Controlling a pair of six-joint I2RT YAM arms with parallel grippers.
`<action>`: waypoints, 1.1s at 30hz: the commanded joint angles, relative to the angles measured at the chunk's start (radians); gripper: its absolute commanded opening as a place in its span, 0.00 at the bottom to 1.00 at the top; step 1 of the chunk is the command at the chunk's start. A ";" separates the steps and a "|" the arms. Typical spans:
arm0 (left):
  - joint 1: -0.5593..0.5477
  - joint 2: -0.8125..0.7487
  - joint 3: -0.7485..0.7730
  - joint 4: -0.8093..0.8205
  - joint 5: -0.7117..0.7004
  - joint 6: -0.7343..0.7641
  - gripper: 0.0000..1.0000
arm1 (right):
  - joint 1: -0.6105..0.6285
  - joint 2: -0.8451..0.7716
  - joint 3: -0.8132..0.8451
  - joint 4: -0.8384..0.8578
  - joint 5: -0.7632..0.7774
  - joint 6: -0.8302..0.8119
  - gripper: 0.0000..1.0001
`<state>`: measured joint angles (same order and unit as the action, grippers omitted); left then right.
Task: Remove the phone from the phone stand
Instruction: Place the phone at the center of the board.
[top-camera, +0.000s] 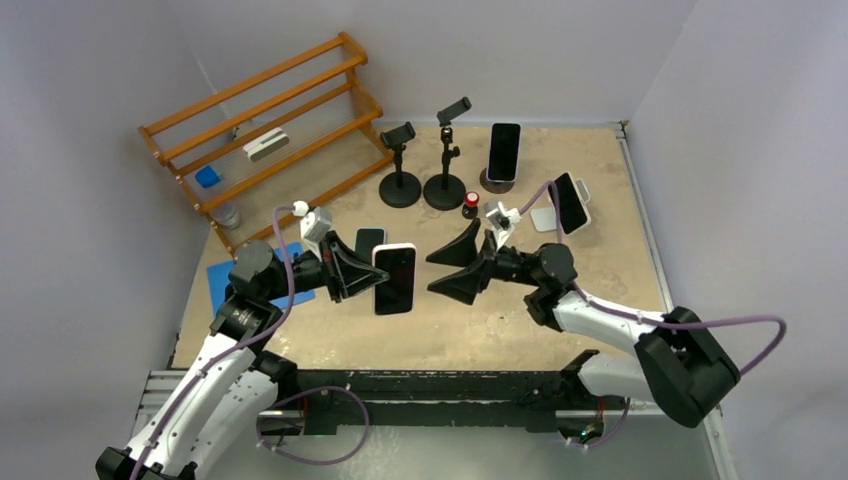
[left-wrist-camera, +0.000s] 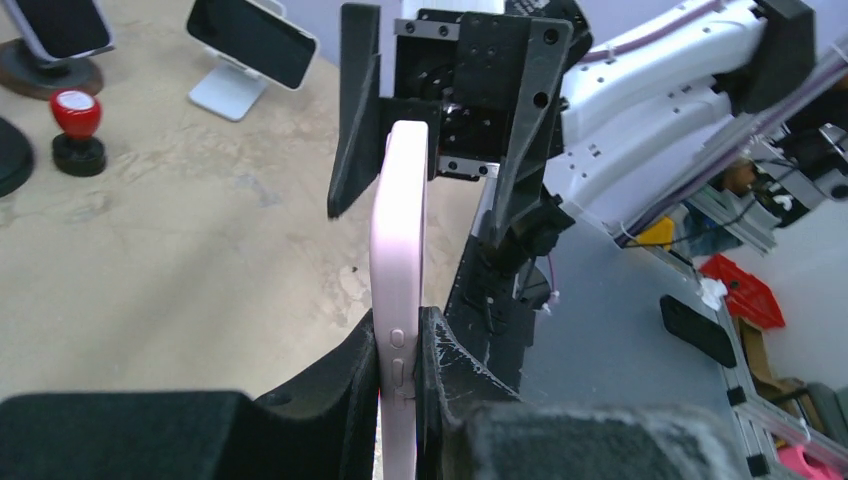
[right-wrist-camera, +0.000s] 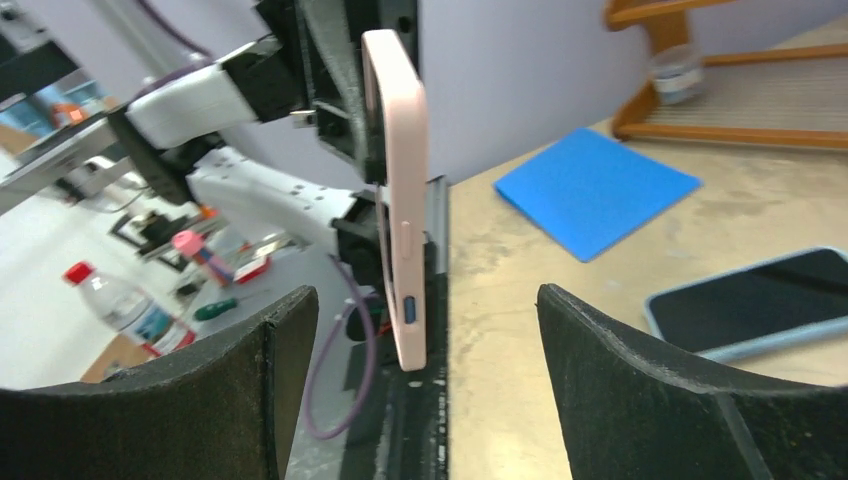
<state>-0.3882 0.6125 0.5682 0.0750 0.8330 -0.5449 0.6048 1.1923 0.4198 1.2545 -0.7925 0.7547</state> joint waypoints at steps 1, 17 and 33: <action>0.003 -0.017 -0.003 0.203 0.112 -0.059 0.00 | 0.088 0.046 0.015 0.241 -0.049 0.064 0.81; 0.003 0.000 -0.013 0.235 0.139 -0.073 0.00 | 0.153 0.241 0.057 0.519 0.054 0.201 0.70; 0.003 0.017 -0.004 0.206 0.119 -0.065 0.00 | 0.180 0.368 0.107 0.749 0.036 0.380 0.51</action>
<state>-0.3817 0.6346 0.5415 0.1944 0.9306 -0.5983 0.7746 1.5581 0.4850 1.5970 -0.7628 1.1114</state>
